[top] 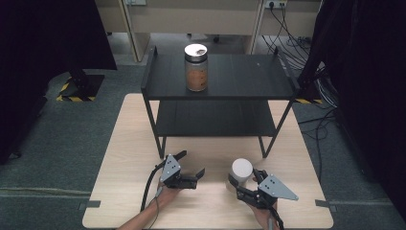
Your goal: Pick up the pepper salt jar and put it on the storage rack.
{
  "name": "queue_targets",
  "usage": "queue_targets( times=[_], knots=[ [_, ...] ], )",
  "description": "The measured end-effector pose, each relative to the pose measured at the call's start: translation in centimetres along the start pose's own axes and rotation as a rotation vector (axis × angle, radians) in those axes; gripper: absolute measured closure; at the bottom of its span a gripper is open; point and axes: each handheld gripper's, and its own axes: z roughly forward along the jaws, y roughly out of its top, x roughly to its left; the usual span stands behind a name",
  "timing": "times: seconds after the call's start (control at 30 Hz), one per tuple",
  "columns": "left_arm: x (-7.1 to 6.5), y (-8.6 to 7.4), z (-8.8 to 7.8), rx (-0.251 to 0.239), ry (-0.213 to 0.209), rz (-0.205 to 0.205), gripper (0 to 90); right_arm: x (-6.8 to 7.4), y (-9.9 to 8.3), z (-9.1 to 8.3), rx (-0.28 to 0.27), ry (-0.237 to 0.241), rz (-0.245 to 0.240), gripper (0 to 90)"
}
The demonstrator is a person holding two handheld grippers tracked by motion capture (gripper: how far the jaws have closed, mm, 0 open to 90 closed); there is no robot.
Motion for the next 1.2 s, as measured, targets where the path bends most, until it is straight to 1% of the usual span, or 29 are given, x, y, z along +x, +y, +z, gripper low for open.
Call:
queue_targets(
  times=[0.57, 0.7, 0.9, 1.0, 1.2],
  knots=[
    [0.0, 0.0, 0.0, 0.001, 0.001, -0.003, 0.3, -0.1, 1.9, -0.4, -0.006, 0.010, -0.006, 35.6],
    [0.0, 0.0, 0.0, 0.001, 0.000, -0.003, 0.3, -0.1, 2.7, 0.0, -0.003, 0.017, -0.002, 35.6],
    [0.0, 0.0, 0.0, 0.001, 0.000, -0.003, 0.3, -0.2, 3.8, 0.3, -0.016, 0.038, 0.005, 35.6],
    [0.0, 0.0, 0.0, 0.001, 0.001, -0.003, 0.3, -0.3, 4.6, 0.2, -0.023, 0.043, 0.007, 35.6],
    [0.1, 0.0, 0.0, 0.002, 0.000, -0.004, 0.3, -0.7, 5.9, 0.2, -0.022, 0.040, 0.021, 35.6]
  ],
)
